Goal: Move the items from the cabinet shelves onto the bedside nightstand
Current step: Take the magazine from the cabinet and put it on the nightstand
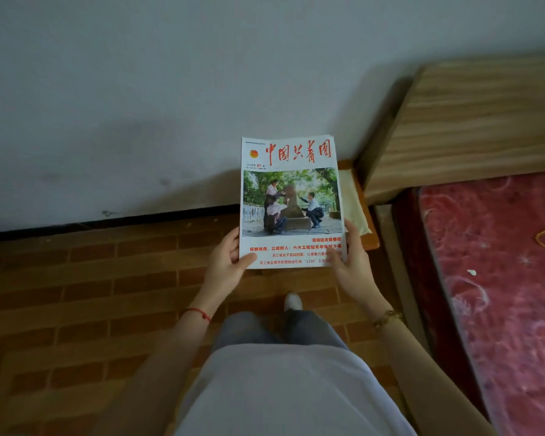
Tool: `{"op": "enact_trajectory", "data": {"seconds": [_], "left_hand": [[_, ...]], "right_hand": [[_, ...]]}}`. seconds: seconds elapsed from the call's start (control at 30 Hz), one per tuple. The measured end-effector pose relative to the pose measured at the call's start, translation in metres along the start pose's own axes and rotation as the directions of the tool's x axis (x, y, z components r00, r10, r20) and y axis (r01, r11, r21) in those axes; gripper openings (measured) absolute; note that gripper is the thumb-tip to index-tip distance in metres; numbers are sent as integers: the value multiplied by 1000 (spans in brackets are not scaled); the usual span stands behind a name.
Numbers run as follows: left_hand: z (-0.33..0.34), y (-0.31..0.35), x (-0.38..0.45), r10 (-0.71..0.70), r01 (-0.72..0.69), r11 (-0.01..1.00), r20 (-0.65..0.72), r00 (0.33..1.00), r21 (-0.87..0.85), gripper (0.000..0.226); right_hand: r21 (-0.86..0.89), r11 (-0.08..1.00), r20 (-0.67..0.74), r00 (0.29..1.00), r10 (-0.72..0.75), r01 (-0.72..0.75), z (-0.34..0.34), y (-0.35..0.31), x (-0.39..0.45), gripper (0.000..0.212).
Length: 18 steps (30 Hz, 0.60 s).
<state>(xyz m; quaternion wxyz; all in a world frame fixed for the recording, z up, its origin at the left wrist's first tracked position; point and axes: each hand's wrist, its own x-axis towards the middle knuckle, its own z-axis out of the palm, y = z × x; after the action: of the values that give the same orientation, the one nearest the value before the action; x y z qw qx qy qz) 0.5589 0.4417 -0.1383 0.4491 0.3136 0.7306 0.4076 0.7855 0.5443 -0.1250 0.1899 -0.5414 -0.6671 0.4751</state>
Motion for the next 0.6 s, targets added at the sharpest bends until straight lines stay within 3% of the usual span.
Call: {"op": "enact_trajectory", "data": {"seconds": [0.3, 0.6], "left_hand": [[25, -31, 105, -207, 203, 977, -65, 976, -59, 69], [51, -120, 185, -313, 308, 949, -96, 945, -61, 66]], "right_hand": [[-5, 987, 150, 976, 161, -162, 27, 48, 128, 58], [-65, 970, 198, 950, 241, -233, 90, 133, 208, 57]]}}
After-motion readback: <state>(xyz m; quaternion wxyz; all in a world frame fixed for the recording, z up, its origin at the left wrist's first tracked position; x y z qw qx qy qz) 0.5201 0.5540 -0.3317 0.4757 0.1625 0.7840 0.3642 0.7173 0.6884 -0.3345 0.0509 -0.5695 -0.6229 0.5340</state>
